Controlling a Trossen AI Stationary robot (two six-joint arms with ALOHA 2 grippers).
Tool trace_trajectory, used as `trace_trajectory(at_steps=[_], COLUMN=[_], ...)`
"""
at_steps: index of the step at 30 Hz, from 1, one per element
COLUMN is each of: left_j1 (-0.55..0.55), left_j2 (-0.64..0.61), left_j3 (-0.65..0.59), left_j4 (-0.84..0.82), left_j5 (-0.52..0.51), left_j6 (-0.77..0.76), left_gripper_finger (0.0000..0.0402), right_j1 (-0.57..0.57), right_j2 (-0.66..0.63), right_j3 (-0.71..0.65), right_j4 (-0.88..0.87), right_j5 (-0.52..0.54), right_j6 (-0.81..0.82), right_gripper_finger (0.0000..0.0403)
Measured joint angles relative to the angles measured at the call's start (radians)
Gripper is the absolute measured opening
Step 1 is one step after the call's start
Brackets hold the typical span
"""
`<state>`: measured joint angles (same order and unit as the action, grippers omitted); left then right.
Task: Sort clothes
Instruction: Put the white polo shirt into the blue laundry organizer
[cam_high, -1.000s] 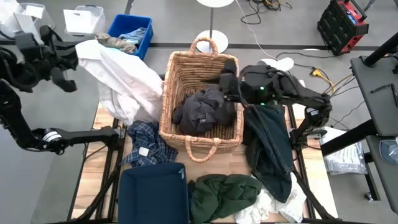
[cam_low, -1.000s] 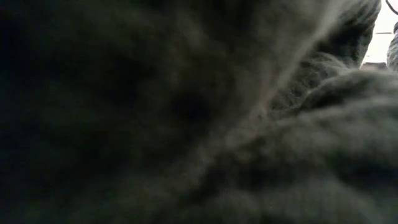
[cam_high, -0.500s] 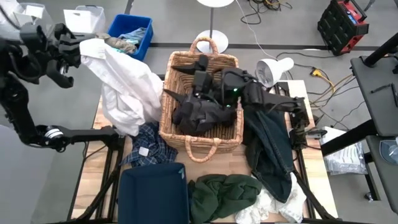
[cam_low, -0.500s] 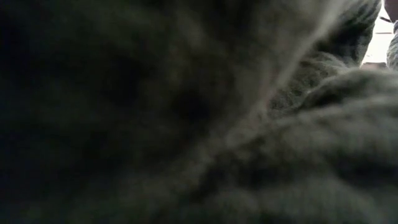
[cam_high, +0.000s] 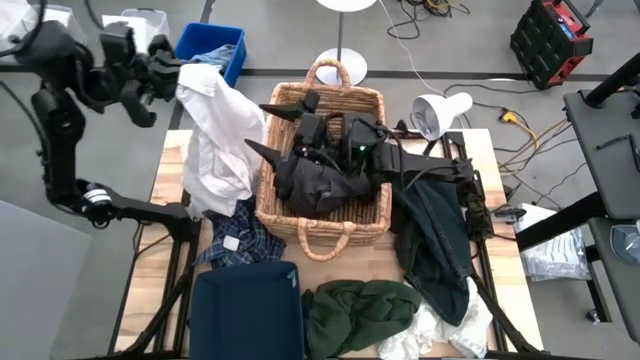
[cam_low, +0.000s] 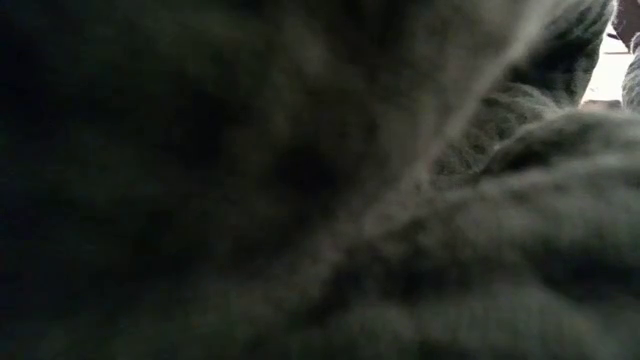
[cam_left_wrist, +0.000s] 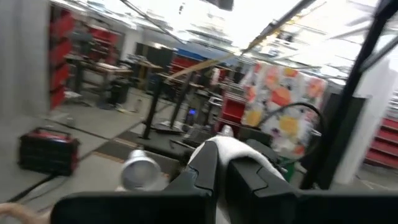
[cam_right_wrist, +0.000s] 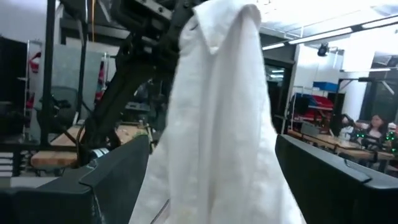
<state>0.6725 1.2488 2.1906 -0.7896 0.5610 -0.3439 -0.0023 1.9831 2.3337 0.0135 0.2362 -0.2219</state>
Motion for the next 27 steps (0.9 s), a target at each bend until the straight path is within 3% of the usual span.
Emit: trace_trajectory(at_steps=[9,15,27], left_j1=[-0.183,-0.253,-0.408], left_j2=[0.085,0.121,0.204], left_j3=[0.001,0.002,0.006], left_j4=[0.096,0.125,0.203], left_j5=[-0.073,-0.109,-0.214], left_j6=[0.009,0.015,-0.017], left_gripper_finger=[0.0000,0.0000,0.0000], right_j1=[-0.024,-0.027,-0.035], right_j2=[-0.003,-0.004,-0.003], right_j3=[0.000,0.000,0.000], right_j4=[-0.008,-0.018,-0.015], right_j5=[-0.041,-0.134,-0.140], right_j6=[0.048,0.073,0.093], right_gripper_finger=[0.0343,0.0343,0.0330])
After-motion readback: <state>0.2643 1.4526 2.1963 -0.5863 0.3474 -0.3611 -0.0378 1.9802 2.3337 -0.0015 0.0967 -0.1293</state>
